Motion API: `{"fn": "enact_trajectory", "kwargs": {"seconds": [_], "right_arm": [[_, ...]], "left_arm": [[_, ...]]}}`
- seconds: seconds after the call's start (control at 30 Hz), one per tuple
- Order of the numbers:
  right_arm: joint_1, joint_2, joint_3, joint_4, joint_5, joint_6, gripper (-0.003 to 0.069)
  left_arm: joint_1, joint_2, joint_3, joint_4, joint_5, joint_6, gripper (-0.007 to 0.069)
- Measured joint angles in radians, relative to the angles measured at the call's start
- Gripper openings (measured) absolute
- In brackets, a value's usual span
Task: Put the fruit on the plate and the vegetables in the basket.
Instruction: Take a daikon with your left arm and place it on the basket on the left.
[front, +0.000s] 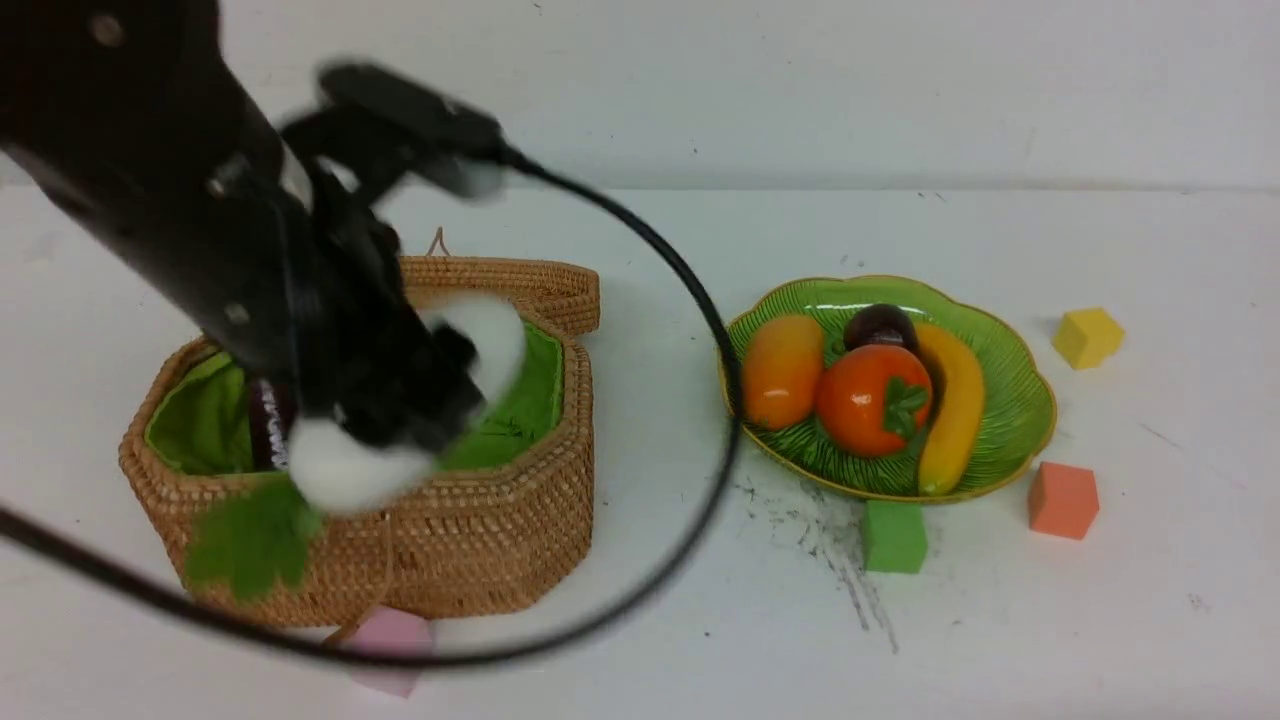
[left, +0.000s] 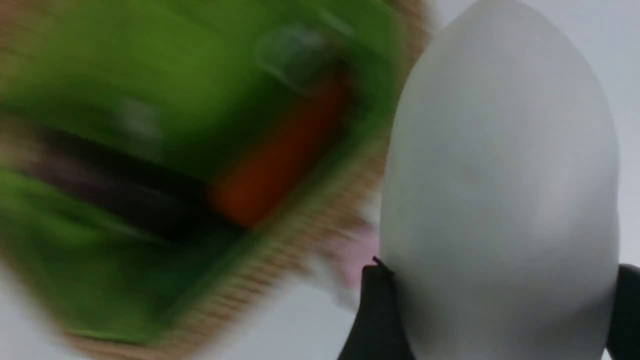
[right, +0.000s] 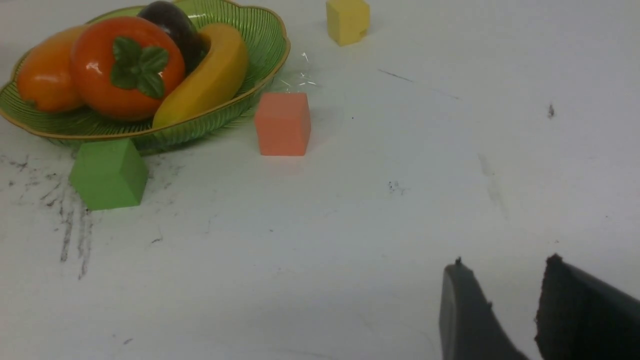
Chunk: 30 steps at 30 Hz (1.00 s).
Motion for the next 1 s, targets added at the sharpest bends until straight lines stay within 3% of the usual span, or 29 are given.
{"fn": "enact_trajectory", "kwargs": {"seconds": [0.1,0.27,0.63,0.83,1.0], "right_arm": [[0.0,0.0,0.0,0.0,0.0,0.0,0.0239],[0.0,0.0,0.0,0.0,0.0,0.0,0.0239],[0.0,0.0,0.0,0.0,0.0,0.0,0.0242],[0.0,0.0,0.0,0.0,0.0,0.0,0.0242],[0.0,0.0,0.0,0.0,0.0,0.0,0.0242]], "left_arm": [[0.061,0.029,-0.007,0.124,-0.126,0.058,0.0516],[0.11,0.148,-0.008,0.18,-0.206,0.196,0.0516],[0.112,0.263,-0.006,0.145,-0.207,0.26,0.0516],[0.112,0.258,-0.006,0.064,-0.162,0.26,0.0648],[0.112,0.223,-0.015,0.028,-0.164,0.25,0.0657]]}}
